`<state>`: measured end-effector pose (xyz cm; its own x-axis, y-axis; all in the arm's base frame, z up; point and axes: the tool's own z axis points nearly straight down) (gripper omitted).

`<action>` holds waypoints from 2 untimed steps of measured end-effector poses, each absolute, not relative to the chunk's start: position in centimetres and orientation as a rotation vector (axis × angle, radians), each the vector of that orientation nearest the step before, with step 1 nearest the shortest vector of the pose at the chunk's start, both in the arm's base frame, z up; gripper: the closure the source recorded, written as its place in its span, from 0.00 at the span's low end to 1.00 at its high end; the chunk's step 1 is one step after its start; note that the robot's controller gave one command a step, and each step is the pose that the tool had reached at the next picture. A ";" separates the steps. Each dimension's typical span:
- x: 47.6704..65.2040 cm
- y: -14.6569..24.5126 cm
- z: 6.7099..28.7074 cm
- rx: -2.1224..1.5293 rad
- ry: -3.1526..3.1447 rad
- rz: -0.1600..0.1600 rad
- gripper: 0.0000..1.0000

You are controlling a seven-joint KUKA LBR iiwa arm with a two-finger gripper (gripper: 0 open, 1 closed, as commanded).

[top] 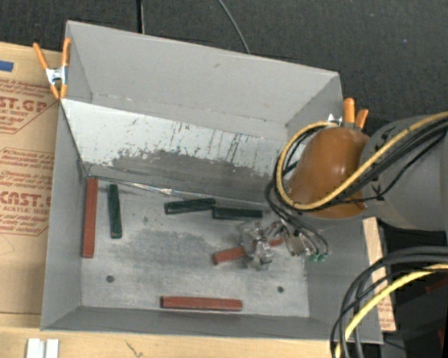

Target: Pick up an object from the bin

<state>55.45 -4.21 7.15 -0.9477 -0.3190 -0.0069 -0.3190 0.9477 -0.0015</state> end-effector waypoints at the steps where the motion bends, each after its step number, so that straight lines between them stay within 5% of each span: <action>1: 55.3 -4.2 7.0 -0.508 3.098 0.000 0.00; 2: 55.3 -4.2 7.0 -0.509 3.099 -0.001 1.00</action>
Offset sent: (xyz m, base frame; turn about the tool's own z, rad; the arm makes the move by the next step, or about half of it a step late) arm 0.0000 0.0000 0.0000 0.0000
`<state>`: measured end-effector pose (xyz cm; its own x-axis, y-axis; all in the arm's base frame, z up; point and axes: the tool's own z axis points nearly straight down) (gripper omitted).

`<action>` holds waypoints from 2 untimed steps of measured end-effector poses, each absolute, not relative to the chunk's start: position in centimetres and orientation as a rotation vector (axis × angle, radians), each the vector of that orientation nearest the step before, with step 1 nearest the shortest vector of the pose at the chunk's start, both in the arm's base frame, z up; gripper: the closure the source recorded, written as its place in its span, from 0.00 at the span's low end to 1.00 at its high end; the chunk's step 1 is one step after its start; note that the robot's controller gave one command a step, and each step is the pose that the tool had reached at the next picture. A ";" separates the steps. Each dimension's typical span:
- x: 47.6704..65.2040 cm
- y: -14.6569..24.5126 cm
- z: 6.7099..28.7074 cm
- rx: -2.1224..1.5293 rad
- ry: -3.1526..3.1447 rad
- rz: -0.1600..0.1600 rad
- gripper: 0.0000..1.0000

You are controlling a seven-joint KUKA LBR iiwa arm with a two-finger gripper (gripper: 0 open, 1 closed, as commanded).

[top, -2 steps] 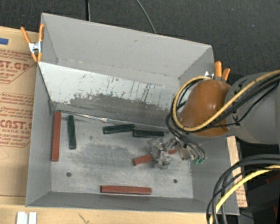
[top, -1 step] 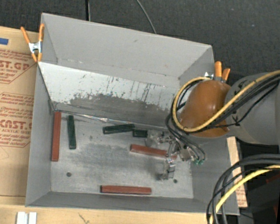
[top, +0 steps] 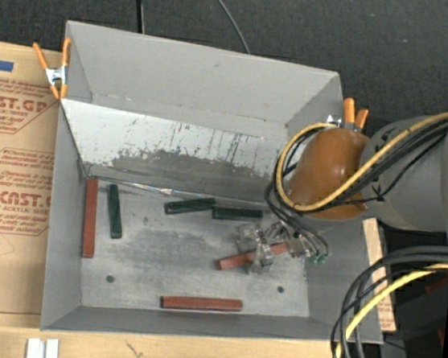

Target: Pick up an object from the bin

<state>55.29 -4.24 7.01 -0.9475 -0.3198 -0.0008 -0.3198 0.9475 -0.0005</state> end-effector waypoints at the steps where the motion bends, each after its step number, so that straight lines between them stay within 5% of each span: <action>1: 55.3 -4.2 7.0 -0.509 3.099 -0.001 1.00; 2: 58.2 -4.4 25.0 -0.524 3.085 -0.004 1.00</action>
Offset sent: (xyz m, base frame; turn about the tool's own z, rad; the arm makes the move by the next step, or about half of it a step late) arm 0.0264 -0.0025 0.1745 -0.0111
